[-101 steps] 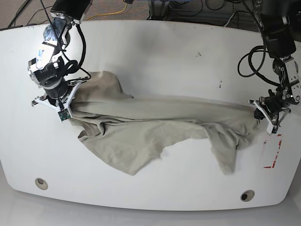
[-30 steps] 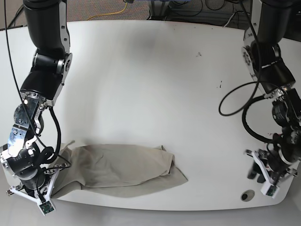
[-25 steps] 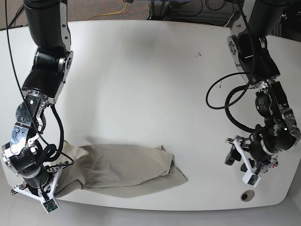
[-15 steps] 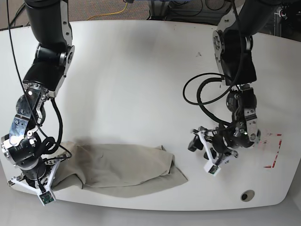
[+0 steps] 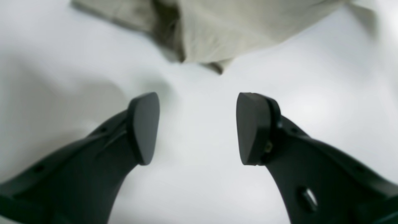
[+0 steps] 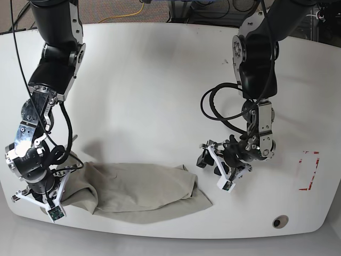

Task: Layout the t-shirt on the table in an organized manner, then fold the t-shirt properly
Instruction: 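Move the left gripper over the shirt middle and lower it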

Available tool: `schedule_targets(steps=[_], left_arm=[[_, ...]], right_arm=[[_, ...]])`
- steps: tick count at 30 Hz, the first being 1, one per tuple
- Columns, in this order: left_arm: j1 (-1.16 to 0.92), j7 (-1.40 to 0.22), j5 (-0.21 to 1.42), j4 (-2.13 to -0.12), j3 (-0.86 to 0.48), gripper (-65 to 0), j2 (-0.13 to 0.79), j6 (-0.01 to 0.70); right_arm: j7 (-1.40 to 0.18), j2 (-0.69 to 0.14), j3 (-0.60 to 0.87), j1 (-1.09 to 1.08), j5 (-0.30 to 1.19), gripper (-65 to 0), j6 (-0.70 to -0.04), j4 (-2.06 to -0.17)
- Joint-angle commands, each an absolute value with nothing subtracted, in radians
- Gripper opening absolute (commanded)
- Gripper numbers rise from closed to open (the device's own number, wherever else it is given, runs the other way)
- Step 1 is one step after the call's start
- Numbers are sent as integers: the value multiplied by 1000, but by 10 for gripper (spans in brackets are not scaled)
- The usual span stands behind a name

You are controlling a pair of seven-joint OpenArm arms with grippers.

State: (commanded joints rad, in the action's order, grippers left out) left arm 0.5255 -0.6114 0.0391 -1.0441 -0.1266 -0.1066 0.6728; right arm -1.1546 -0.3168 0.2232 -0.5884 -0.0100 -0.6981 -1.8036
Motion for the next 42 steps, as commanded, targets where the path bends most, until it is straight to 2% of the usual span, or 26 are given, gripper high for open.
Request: schedule_targets(steps=[9,14,19,24,26,27,30,32,36,39,42], left_arm=[[420,-611,38,-1245,162,-283,-139,657],[426,-610,-16,-1262,214,-283,-157,555],[444,-575,-79,-1259,297,-283,-157,506],[467,-530,-139,-1214,418,-281,-157,390],[489,-501,-165,-1176,472,-279,-157,306],[493,-495,-166,-1167,483,-279,-157,289],[544,-463,-159,-1093,541,-279,-157,143],[581,-458,-127,-1036,567,-279,-157,65],[667,-455,-12,-918,581,-278,-157,-45],[745,-395,93,-802,581,-279,-157,-114],[782,-331,153,-708,622,-281,-157,-134]], right_arm=[[-1155,-318,225,-581,-10,-645,-698,-1817],[-1155,-318,251,-565,-10,-645,-698,-1817],[-1155,-318,275,-562,-10,-645,-698,-1817],[-1155,-318,278,-559,-10,-645,-698,-1816],[-1155,-320,278,-559,-10,-645,-698,-1816],[-1155,-320,278,-559,-10,-645,-698,-1816],[-1155,-320,278,-559,-10,-645,-698,-1816],[-1155,-318,278,-559,-10,-645,-698,-1816],[-1155,-317,278,-559,-10,-645,-698,-1816],[-1155,-317,278,-559,-10,-645,-698,-1814],[-1155,-317,278,-559,-10,-645,-698,-1811]])
